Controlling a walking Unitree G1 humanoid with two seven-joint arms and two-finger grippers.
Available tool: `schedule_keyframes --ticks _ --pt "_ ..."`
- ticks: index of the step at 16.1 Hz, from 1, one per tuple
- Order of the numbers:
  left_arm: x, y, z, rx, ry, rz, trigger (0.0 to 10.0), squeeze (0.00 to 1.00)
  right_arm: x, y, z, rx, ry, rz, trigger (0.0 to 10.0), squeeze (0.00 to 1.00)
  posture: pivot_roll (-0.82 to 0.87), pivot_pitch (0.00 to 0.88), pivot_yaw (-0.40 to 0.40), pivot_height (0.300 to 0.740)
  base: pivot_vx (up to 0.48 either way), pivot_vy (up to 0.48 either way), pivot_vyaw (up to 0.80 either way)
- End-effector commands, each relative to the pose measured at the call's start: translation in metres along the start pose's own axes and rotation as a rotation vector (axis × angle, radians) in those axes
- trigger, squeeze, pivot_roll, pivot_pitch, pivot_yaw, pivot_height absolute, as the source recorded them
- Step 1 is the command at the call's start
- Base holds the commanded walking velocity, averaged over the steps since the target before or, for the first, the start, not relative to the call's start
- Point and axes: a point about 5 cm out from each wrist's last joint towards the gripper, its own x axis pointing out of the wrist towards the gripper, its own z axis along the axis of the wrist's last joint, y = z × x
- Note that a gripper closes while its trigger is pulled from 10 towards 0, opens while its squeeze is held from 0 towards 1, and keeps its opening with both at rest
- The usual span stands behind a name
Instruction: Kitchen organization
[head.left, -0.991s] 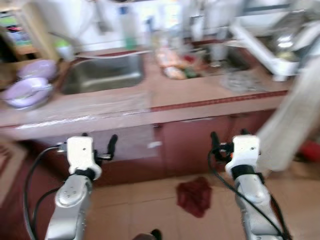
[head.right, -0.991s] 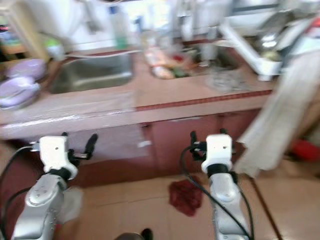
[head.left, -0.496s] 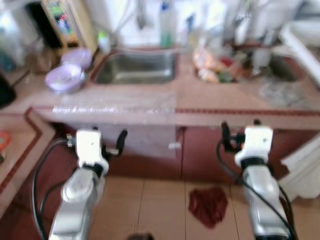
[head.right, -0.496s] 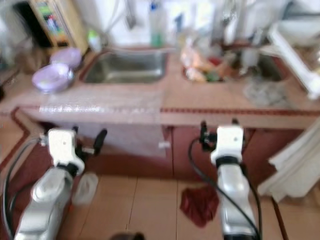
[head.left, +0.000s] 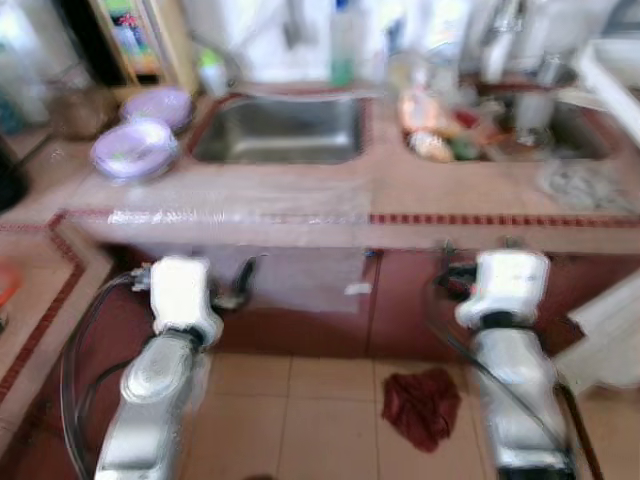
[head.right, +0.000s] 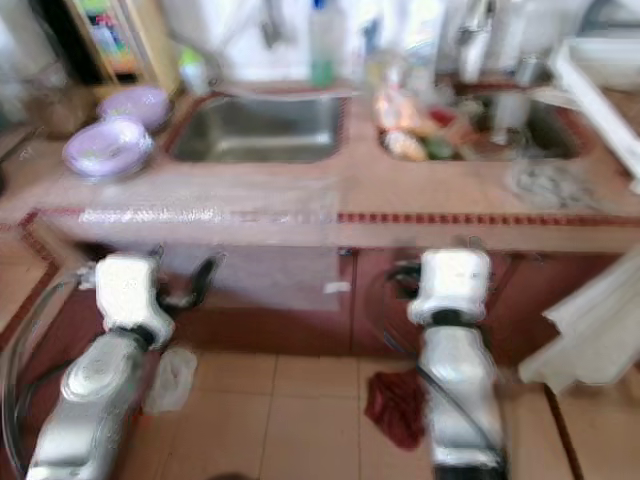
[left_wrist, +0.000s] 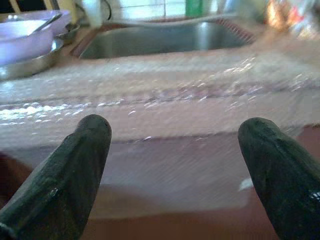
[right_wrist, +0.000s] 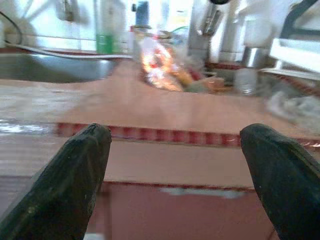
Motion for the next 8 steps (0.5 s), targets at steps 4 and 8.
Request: schedule_keyframes --ticks 4,8 --pt "0.0001 -0.0072 0.0027 -0.001 -0.018 -0.045 10.0 0.00 -0.0024 -0.0059 -0.0037 0.000 0.023 -0.026 10.0 0.00 -0.03 0.000 0.075 0.740 0.000 0.480 0.00" --pt "0.0033 -0.0057 0.0095 0.044 -0.068 0.004 10.0 0.00 -0.0048 -0.0005 -0.0017 0.024 0.019 0.029 10.0 0.00 -0.03 0.000 0.070 0.740 0.000 0.356 0.00"
